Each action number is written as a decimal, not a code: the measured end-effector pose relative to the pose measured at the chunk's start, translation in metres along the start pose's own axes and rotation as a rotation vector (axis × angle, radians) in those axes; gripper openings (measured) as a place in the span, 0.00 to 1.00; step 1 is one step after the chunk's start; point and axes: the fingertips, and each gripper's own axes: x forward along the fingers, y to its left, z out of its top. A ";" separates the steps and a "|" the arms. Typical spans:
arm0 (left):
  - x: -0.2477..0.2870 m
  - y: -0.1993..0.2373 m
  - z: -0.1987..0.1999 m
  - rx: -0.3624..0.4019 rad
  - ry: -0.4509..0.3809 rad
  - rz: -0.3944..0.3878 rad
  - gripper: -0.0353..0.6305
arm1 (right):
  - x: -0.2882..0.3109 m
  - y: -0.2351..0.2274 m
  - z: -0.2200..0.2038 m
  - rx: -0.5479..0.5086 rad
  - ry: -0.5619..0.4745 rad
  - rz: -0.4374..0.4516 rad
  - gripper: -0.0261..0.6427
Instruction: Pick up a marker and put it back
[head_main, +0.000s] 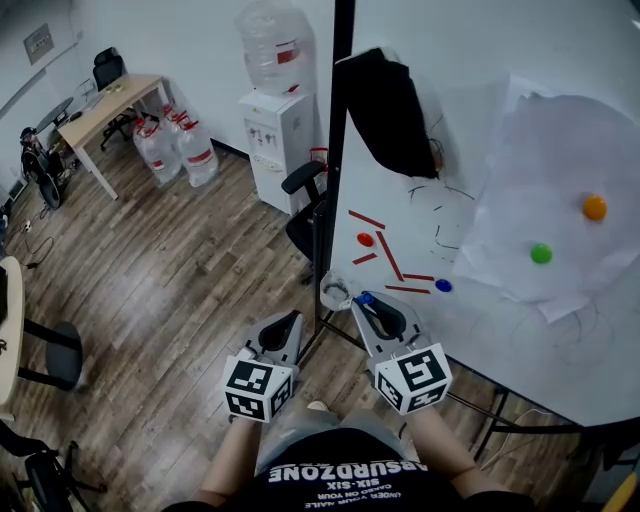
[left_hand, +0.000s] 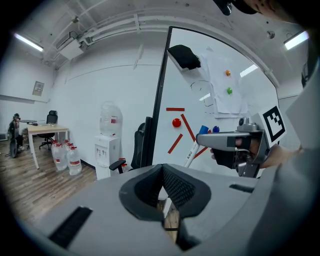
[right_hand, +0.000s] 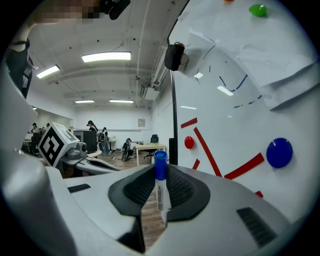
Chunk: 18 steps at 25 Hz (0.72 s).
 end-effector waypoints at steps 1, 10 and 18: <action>0.000 0.000 0.000 0.000 0.000 0.001 0.06 | 0.000 0.001 -0.002 0.001 0.005 0.002 0.13; 0.003 -0.009 -0.003 -0.002 0.005 -0.014 0.06 | 0.000 0.008 -0.025 0.028 0.048 0.012 0.13; 0.010 -0.028 -0.006 0.003 0.013 -0.052 0.06 | 0.003 0.012 -0.042 0.026 0.083 0.020 0.13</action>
